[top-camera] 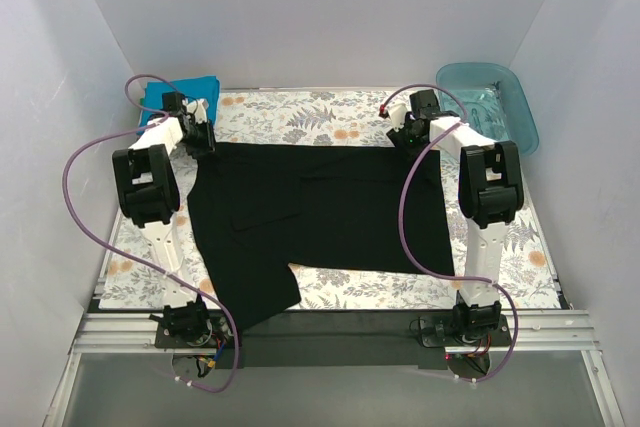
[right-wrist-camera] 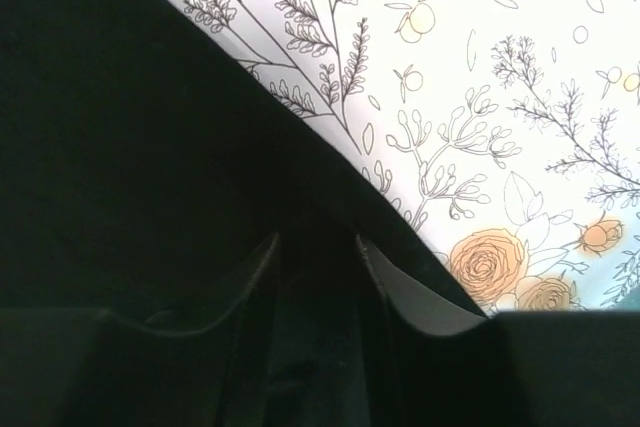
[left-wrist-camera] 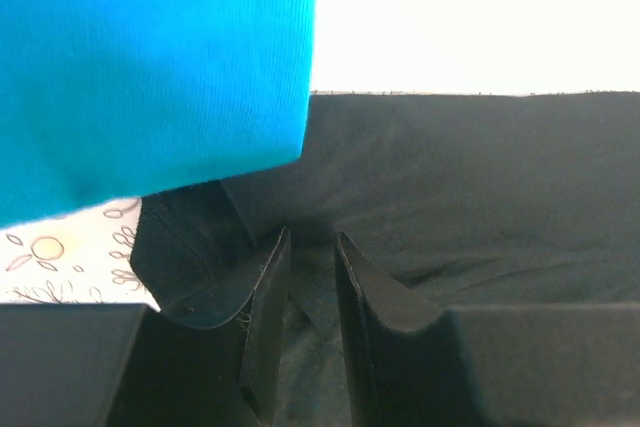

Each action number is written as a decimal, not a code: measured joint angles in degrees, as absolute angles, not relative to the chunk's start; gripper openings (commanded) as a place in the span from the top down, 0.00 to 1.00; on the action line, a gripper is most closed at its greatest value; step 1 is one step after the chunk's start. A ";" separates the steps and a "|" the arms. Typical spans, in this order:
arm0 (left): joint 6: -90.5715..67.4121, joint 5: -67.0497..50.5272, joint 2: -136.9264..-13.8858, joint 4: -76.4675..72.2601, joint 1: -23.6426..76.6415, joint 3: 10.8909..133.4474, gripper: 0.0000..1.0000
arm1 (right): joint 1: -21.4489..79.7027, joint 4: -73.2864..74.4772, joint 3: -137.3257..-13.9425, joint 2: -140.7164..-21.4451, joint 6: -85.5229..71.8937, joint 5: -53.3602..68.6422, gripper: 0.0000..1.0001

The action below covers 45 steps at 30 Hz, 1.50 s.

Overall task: Fold and stack the t-shirts
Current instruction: Fold the tshirt

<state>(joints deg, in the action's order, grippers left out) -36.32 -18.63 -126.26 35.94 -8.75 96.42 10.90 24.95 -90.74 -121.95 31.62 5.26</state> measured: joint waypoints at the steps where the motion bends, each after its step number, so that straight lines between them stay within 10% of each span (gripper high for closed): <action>1: -36.18 -18.72 -126.34 35.97 -8.75 96.51 0.73 | 10.90 25.08 -90.74 -121.82 31.92 5.28 0.53; 13: -32.40 -28.88 -111.02 38.85 -7.84 84.40 0.70 | 10.28 30.44 -84.12 -105.78 32.56 10.63 0.60; 35: -34.94 -28.12 -121.67 37.63 -6.50 87.74 0.71 | 8.67 28.16 -91.18 -122.17 31.99 -1.83 0.67; 40: -33.65 -28.73 -124.66 39.46 -6.09 93.78 0.68 | 8.34 26.92 -93.12 -123.15 31.97 -0.86 0.52; 45: -27.64 -33.47 -121.12 47.03 -6.20 96.05 0.51 | 7.94 31.68 -88.38 -114.87 32.97 6.24 0.07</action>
